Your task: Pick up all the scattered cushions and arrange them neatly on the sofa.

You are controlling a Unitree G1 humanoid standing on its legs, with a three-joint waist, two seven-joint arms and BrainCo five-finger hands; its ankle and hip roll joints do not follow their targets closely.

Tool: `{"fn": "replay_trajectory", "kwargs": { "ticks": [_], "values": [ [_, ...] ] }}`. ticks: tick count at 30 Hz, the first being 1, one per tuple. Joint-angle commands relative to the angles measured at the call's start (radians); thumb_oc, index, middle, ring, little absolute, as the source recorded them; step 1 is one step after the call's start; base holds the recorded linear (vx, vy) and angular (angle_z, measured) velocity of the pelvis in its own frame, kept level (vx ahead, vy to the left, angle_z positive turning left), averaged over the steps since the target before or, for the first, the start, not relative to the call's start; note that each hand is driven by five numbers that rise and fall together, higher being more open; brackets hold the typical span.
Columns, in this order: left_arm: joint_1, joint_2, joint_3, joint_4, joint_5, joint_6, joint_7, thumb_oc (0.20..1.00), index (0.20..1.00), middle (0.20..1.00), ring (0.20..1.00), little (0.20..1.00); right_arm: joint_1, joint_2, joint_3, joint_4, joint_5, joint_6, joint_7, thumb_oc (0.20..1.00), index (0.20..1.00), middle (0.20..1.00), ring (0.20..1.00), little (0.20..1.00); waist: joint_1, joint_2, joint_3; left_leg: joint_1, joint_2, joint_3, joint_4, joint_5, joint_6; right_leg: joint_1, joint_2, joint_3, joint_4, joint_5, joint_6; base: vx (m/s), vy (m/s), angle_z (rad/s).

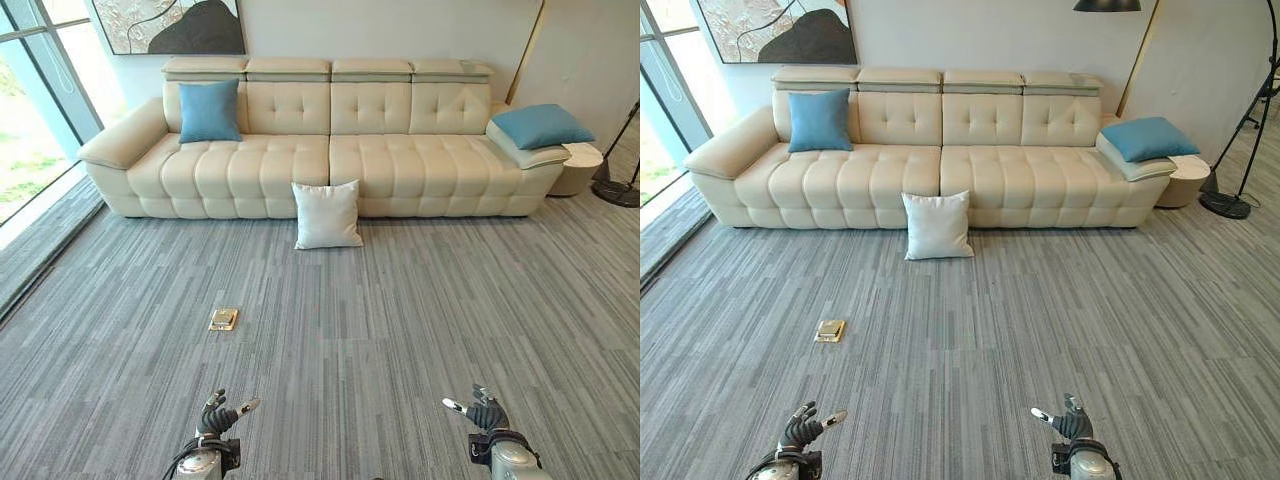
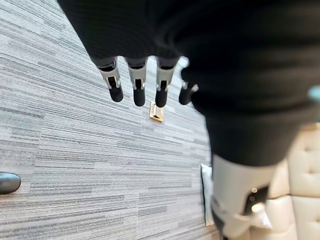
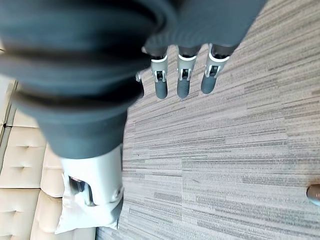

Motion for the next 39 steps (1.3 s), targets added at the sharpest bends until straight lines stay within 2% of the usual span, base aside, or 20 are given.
{"fn": "replay_trajectory", "kwargs": {
  "ticks": [1,16,23,26,35,37,39],
  "values": [
    [-0.040,0.003,-0.046,-0.016,0.003,-0.024,0.005,1.000,1.000,1.000,1.000,1.000,-0.044,-0.013,-0.024,0.018,0.015,-0.026,-0.013,1.000,1.000,1.000,1.000,1.000,0.020,-0.004,0.031,0.024,-0.028,0.040,0.000,-0.092,-0.019,0.039,-0.023,-0.029,0.001,-0.153,0.062,0.01,-0.001,0.11],
    [-0.044,-0.010,-0.057,-0.026,-0.027,-0.023,0.012,1.000,1.000,1.000,1.000,1.000,-0.030,0.001,-0.023,0.009,0.038,-0.032,-0.018,1.000,1.000,1.000,1.000,1.000,0.013,-0.006,0.043,0.019,-0.025,0.031,0.000,-0.089,-0.027,0.044,-0.023,-0.047,0.001,-0.154,0.058,0.00,-0.006,0.04],
    [-0.052,-0.007,-0.063,-0.039,-0.014,-0.022,0.007,1.000,1.000,1.000,1.000,1.000,-0.020,-0.003,-0.050,-0.025,0.044,-0.035,-0.024,1.000,1.000,1.000,1.000,1.000,0.007,-0.007,0.061,-0.020,-0.030,0.035,0.000,-0.064,-0.048,0.025,-0.030,-0.095,0.001,-0.148,0.063,-0.02,0.007,0.19],
    [-0.038,-0.004,-0.060,-0.040,-0.004,-0.020,0.003,1.000,1.000,1.000,1.000,1.000,-0.023,-0.010,-0.041,-0.037,0.029,-0.034,-0.020,1.000,1.000,1.000,1.000,1.000,0.005,-0.006,0.054,-0.019,-0.032,0.049,0.000,-0.079,-0.026,0.014,-0.027,-0.077,0.001,-0.153,0.066,0.04,0.036,0.17],
    [-0.034,0.011,-0.046,-0.036,0.013,-0.012,0.000,1.000,1.000,1.000,1.000,1.000,-0.023,-0.002,-0.022,-0.034,0.018,-0.022,-0.005,1.000,1.000,1.000,1.000,1.000,0.010,-0.008,0.060,0.001,-0.040,0.069,0.000,-0.107,0.006,0.021,-0.033,-0.038,0.003,-0.155,0.070,0.08,0.058,-0.12],
    [-0.050,0.018,-0.051,-0.035,0.019,-0.011,0.001,1.000,1.000,1.000,1.000,1.000,-0.036,-0.006,-0.018,-0.031,0.016,-0.020,-0.005,1.000,1.000,1.000,1.000,1.000,0.008,-0.004,0.068,-0.006,-0.043,0.073,0.000,-0.112,0.017,-0.015,-0.038,-0.023,0.062,-0.172,0.071,0.06,0.124,-0.08],
    [-0.071,0.024,-0.053,-0.037,0.015,-0.013,0.005,1.000,1.000,1.000,1.000,1.000,-0.047,-0.008,-0.014,-0.035,0.016,-0.020,-0.003,1.000,1.000,1.000,1.000,1.000,0.007,0.003,0.083,-0.016,-0.046,0.075,0.000,-0.111,0.033,-0.086,-0.046,-0.005,0.186,-0.202,0.073,0.02,0.152,-0.14]
  ]
}}
